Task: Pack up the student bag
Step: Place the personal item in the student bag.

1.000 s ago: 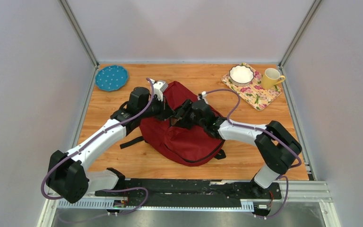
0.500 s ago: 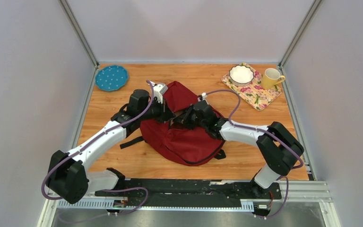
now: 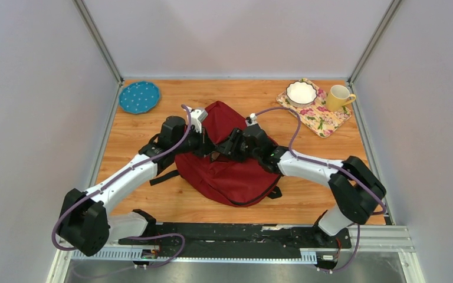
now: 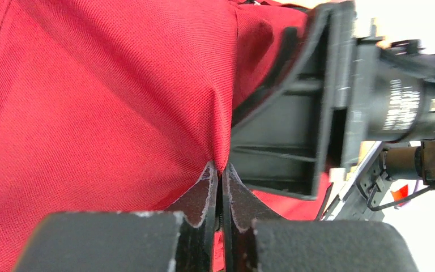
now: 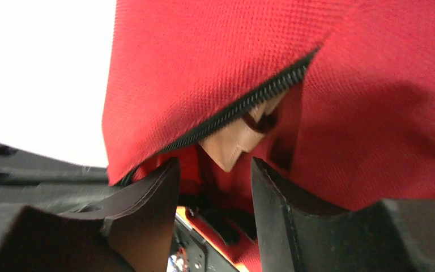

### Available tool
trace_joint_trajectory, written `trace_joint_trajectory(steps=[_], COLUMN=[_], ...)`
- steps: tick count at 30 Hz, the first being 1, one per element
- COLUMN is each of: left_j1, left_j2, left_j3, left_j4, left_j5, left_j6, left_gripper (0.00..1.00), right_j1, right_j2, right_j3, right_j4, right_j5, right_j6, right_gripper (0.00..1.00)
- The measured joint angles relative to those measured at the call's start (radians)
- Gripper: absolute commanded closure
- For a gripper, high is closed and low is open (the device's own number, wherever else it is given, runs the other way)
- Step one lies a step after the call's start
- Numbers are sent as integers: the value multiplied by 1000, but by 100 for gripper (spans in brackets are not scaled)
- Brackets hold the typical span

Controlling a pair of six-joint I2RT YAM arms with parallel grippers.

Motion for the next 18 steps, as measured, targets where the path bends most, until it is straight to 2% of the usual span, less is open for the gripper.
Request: trace_joint_trajectory(steps=[1,3,5,6,9,10,11,13,16,18], left_j1=[0,0,0,0,0,0,0,0,0,0], left_j2=[0,0,1,2,5,6,8,9,8,6], left_j3=[-6,-16,-24,-28,-47,-53,-59,-71,-87,-95], left_j4=[1,3,1,2,9,11,12,13,13,6], left_j5=[0,1,5,9,31,37,42,59,81,87], left_j6=[-3,-8,-13,-16,-27,-31,-31,-35,-35,-32], left_gripper=[84,81,74,66,57,56,55,52,51,51], right_j1=[0,0,0,0,2,3,3,4,15,28], right_j2=[-23,-79,-117,-136,-158,-157,-156,-154,-152,-152], right_j3=[-6,-16,-27,-37,-58,-62,-66,-79,-107,-124], right_j4=[-24,-87,-123,-140,-184,-195,-209,-213,-212,-208], right_j5=[5,15,17,17,17,17,17,16,22,29], right_j6=[-16,-59,-93,-109,-145,-154,-162,-174,-179,-182], right_gripper=[48,48,48,48,52,61,64,65,75,76])
